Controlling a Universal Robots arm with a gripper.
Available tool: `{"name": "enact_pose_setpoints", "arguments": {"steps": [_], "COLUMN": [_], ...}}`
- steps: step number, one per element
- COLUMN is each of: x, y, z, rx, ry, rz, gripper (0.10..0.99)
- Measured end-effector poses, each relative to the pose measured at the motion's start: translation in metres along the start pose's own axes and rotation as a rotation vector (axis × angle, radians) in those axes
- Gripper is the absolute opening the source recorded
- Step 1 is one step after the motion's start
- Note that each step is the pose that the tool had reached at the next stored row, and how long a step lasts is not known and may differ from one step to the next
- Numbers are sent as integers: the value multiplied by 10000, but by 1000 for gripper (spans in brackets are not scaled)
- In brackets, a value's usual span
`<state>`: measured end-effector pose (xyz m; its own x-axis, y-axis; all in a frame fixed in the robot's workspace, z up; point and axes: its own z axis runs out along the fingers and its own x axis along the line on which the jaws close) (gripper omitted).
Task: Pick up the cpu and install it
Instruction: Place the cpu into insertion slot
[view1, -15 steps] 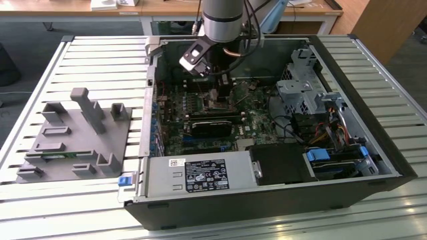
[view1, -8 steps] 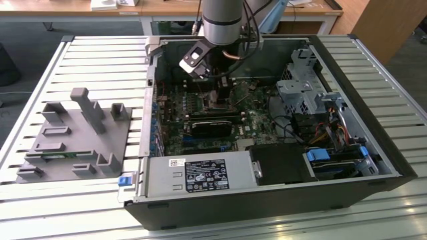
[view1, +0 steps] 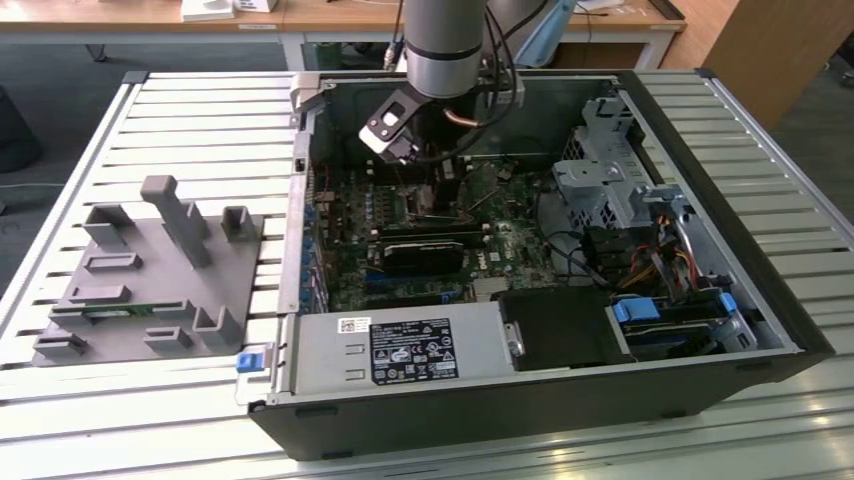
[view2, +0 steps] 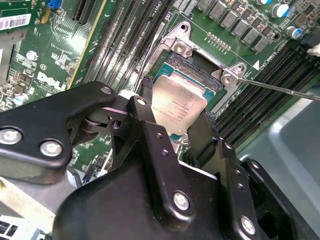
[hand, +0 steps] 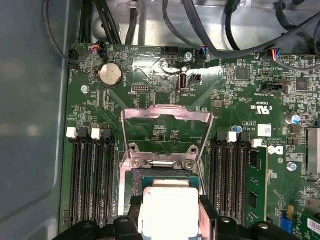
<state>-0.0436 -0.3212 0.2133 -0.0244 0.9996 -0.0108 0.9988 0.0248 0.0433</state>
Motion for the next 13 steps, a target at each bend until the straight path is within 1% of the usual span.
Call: {"name": "enact_pose_setpoints", "arguments": {"steps": [4,13], "x": [27,30], "y": [-2,-16], "z": [23,79], "rx": [1,2], "ry": [-6,-9], "rz": [151,202], "gripper": [533,533]}}
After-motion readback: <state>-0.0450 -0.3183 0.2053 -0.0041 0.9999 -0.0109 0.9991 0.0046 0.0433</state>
